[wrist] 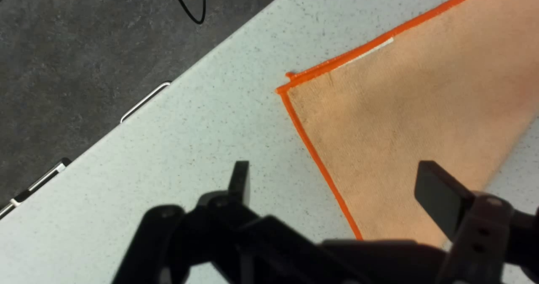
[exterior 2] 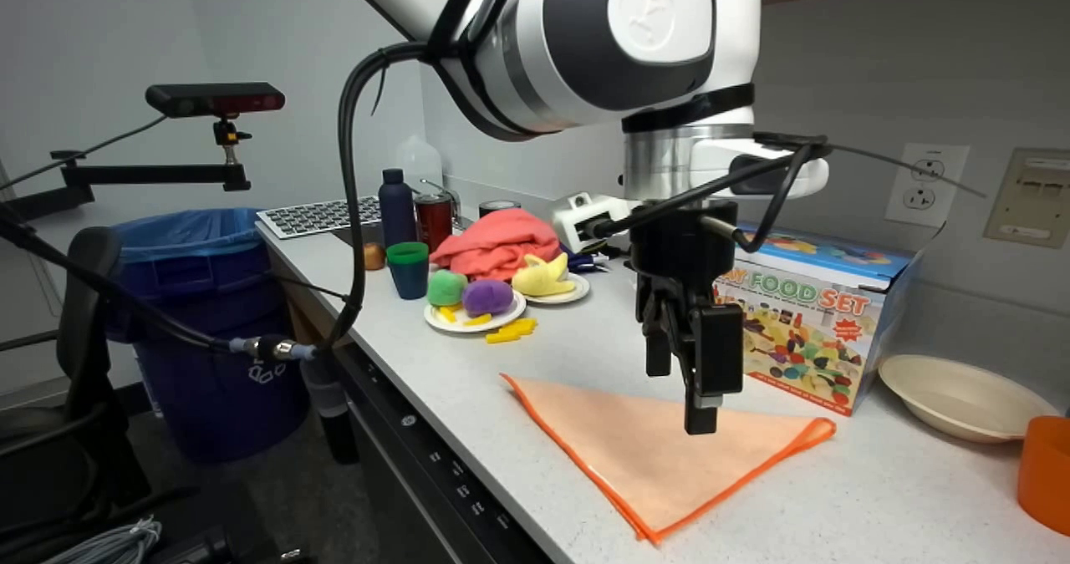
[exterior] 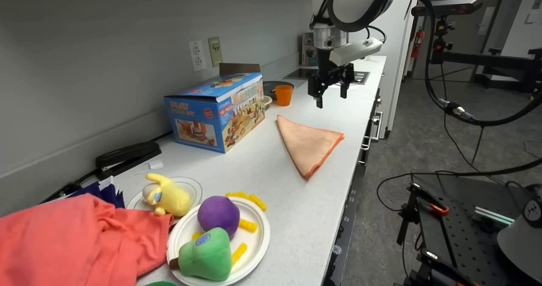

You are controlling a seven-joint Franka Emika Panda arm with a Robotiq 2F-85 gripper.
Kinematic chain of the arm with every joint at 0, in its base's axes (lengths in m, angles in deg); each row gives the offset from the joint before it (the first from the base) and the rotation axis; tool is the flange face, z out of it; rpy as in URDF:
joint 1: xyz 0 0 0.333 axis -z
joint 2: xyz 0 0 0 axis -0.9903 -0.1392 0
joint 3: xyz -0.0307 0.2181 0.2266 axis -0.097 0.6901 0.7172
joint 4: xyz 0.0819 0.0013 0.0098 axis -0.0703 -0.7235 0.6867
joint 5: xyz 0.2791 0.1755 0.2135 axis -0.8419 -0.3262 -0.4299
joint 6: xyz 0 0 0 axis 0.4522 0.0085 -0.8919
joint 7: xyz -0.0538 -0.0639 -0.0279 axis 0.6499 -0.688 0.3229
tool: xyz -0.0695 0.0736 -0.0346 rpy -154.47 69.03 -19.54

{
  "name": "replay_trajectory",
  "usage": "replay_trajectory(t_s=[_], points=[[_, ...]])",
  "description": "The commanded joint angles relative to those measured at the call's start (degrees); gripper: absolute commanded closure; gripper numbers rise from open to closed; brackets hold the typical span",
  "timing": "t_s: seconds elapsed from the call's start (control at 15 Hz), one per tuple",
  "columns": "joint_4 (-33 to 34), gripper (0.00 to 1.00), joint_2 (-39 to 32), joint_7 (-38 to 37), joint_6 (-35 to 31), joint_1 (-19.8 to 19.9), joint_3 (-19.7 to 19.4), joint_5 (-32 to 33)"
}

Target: Unfold the cloth

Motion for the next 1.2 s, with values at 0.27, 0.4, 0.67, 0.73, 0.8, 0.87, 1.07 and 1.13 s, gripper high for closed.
replay_trajectory(t_s=[0.27, 0.4, 0.67, 0.73, 0.8, 0.87, 1.07, 1.13], points=[[0.1, 0.00, 0.0, 0.0, 0.2, -1.0, -1.0, 0.0], [0.1, 0.00, 0.0, 0.0, 0.2, -1.0, -1.0, 0.0], [0.1, 0.00, 0.0, 0.0, 0.2, -1.0, -1.0, 0.0], [0.1, 0.00, 0.0, 0.0, 0.2, -1.0, -1.0, 0.0], [0.1, 0.00, 0.0, 0.0, 0.2, -1.0, -1.0, 0.0], [0.1, 0.00, 0.0, 0.0, 0.2, -1.0, -1.0, 0.0], [0.1, 0.00, 0.0, 0.0, 0.2, -1.0, -1.0, 0.0], [-0.6, 0.00, -0.1, -0.1, -0.4, -0.9, -1.1, 0.1]])
